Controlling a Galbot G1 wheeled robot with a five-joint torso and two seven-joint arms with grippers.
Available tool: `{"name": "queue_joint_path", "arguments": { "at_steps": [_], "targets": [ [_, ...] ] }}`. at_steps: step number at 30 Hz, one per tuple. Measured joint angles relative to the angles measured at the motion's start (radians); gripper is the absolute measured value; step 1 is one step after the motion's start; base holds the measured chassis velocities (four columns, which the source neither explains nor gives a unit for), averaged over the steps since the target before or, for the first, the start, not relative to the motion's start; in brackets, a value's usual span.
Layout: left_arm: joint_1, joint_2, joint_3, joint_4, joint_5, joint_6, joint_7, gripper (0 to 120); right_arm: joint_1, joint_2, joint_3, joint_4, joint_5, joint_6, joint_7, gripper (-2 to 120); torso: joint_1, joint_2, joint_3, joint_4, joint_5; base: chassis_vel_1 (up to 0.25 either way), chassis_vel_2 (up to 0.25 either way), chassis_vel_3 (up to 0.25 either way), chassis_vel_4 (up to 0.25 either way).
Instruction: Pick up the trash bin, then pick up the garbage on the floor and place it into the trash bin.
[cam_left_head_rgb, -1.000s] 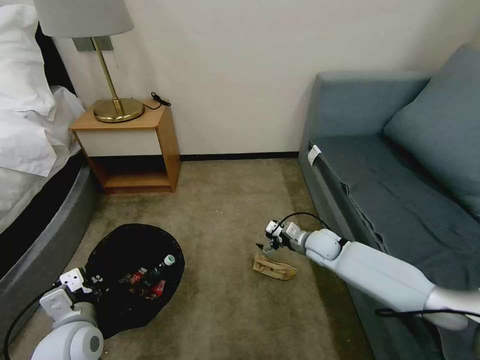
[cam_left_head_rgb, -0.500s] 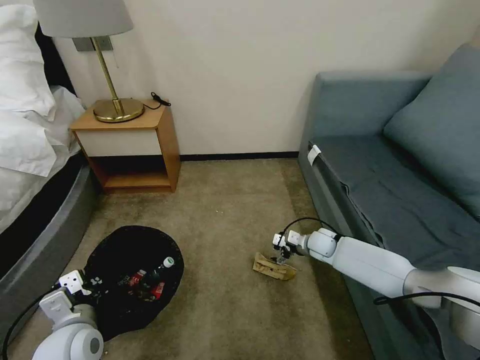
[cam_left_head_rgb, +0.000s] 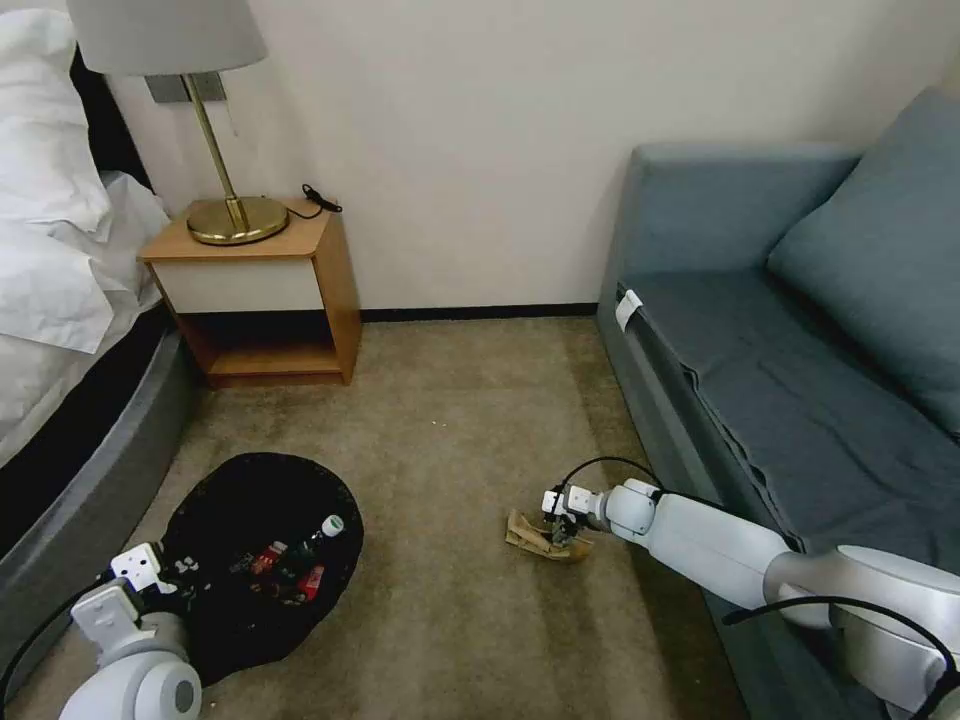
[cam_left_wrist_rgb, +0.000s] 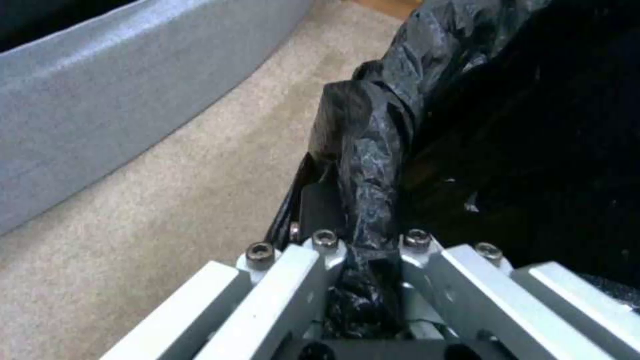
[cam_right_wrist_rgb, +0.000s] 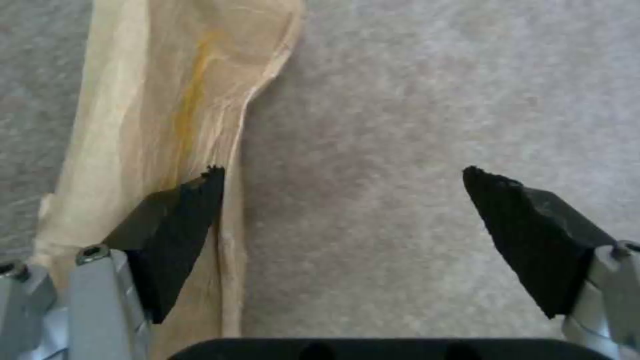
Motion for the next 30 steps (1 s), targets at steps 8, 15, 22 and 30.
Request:
{"name": "queue_joint_path", "arguments": {
  "at_steps": [8, 15, 22, 30],
  "targets": [
    [0.003, 0.0, 0.003, -0.011, 0.002, 0.0, -0.001, 2, 0.021, -0.067, 0.015, 0.104, 0.066, -0.005, 0.043, 90, 0.0, 0.0, 0.0, 0.0, 0.0, 0.0, 0.0, 0.0, 0.0],
    [0.0, 0.001, 0.007, -0.021, 0.002, 0.003, -0.002, 2, 0.059, -0.105, 0.031, 0.171, 0.093, 0.017, 0.064, 90, 0.0, 0.0, 0.0, 0.0002, 0.0, 0.0, 0.0, 0.0, 0.0],
    [-0.002, 0.003, 0.005, -0.019, 0.002, 0.004, -0.003, 2, 0.058, -0.15, -0.002, 0.275, 0.194, -0.004, 0.055, 90, 0.0, 0.0, 0.0, -0.0001, 0.0, 0.0, 0.0, 0.0, 0.0],
    [-0.01, 0.002, 0.009, -0.011, 0.003, 0.006, -0.003, 2, 0.042, -0.154, -0.06, 0.298, 0.214, -0.015, 0.05, 90, 0.0, 0.0, 0.0, 0.0, 0.0, 0.0, 0.0, 0.0, 0.0]
  ]
}}
